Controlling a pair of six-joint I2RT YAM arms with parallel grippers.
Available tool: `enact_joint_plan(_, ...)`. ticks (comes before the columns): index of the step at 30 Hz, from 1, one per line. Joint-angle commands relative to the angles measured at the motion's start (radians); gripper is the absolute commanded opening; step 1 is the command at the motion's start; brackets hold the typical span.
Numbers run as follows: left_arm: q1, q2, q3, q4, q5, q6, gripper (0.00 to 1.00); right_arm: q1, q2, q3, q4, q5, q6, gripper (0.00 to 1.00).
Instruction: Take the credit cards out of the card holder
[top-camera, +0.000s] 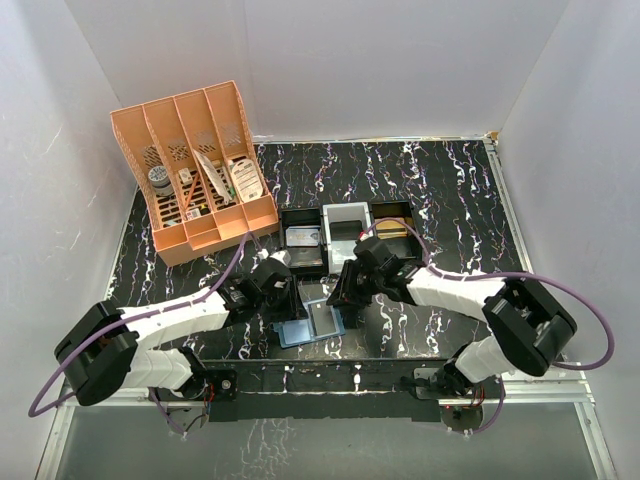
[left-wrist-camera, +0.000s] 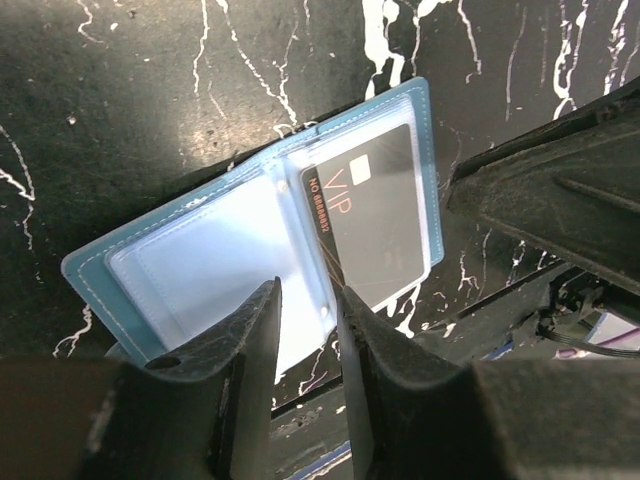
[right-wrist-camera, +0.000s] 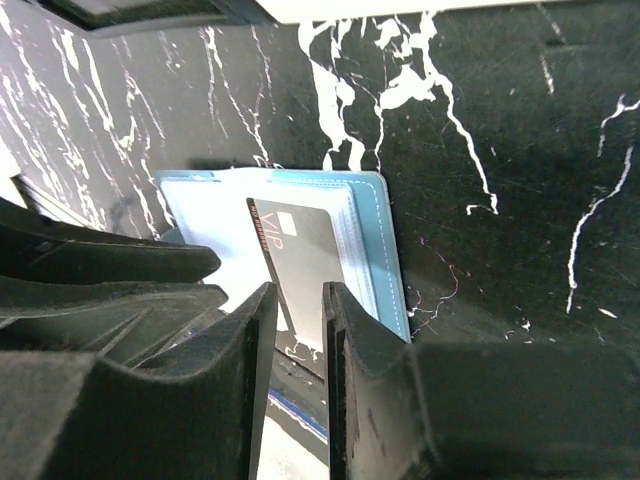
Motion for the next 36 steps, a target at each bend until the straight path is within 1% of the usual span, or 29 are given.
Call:
enact_joint_plan(1,-0.006,-0.02,0.007,-0.071,-0.049,0.036,0.26,0.013,0.045,0.018,0.047,-0.022,0.014,0.23)
enact_joint_plan(4,-0.006,-0.073,0.008,-0.111,-0.072,0.039,0.25,0.013,0.06,0.01,0.063,-0.042,0.01,0.23)
enact_joint_plan(8,-0.004,-0.125,-0.026,-0.114,-0.081,0.044,0.26,0.013,0.07,0.004,0.072,-0.051,0.008,0.22)
enact_joint_plan(11,-0.005,-0.092,-0.03,-0.131,-0.075,0.045,0.23,0.015,0.072,0.007,0.068,-0.052,0.008,0.22)
enact_joint_plan(15,-0.005,-0.057,-0.058,-0.106,-0.053,0.041,0.19,0.015,0.059,0.016,0.047,-0.04,0.003,0.22)
enact_joint_plan(19,-0.004,-0.039,-0.073,-0.114,-0.06,0.033,0.15,0.015,0.056,0.018,0.039,-0.039,0.001,0.22)
enact_joint_plan(36,-0.006,-0.009,-0.08,-0.112,-0.05,0.047,0.1,0.041,0.139,0.028,0.076,-0.083,-0.004,0.2)
